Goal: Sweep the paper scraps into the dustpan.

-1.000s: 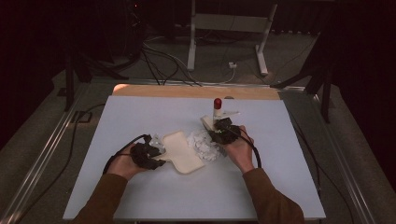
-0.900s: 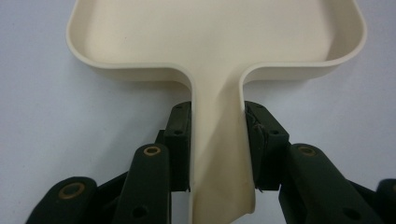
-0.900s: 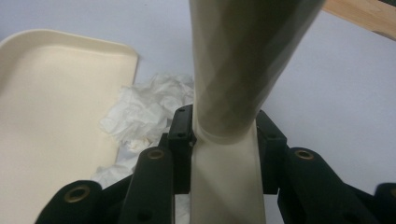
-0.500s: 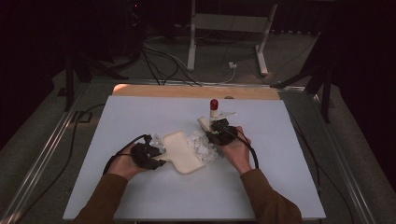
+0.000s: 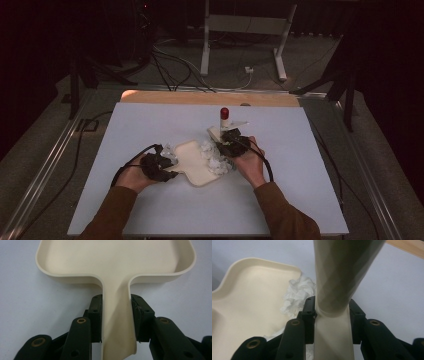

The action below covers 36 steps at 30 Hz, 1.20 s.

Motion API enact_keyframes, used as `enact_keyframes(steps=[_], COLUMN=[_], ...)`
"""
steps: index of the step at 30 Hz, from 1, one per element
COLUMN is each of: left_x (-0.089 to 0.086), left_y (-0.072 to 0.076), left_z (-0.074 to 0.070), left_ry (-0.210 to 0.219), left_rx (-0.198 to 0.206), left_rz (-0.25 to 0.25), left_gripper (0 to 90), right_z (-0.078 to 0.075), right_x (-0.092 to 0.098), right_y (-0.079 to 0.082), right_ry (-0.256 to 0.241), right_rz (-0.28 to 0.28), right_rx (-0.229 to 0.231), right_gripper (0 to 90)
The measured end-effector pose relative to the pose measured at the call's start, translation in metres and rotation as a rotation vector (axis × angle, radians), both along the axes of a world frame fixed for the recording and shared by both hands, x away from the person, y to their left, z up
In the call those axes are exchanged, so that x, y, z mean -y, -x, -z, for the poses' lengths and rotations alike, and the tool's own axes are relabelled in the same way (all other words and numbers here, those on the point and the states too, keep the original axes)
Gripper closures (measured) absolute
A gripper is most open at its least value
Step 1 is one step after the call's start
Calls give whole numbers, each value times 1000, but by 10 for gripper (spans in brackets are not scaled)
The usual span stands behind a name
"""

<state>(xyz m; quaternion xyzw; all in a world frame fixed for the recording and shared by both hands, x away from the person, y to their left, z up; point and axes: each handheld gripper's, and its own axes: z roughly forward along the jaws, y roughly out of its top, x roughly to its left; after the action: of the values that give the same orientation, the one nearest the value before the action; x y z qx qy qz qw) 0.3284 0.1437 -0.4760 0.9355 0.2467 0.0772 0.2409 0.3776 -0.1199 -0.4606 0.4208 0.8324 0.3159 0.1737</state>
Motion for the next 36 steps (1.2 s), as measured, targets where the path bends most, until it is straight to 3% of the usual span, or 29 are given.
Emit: enact_keyframes(steps=[23,30,36], left_x=[1,0,-1], left_y=[1,2,3], left_z=[1,4,7], left_ry=[6,27,40], left_rx=[5,7,9], left_rz=[-2,-14,-18], left_gripper=[664,664,664], right_z=[-3,-8,-8], right_x=[-36,-46,-54], right_y=[13,17,23], right_ry=[-35,-77,-72], right_rz=[-79,-108,-140], right_rx=[-15,-29,-35], right_gripper=[666,666,666])
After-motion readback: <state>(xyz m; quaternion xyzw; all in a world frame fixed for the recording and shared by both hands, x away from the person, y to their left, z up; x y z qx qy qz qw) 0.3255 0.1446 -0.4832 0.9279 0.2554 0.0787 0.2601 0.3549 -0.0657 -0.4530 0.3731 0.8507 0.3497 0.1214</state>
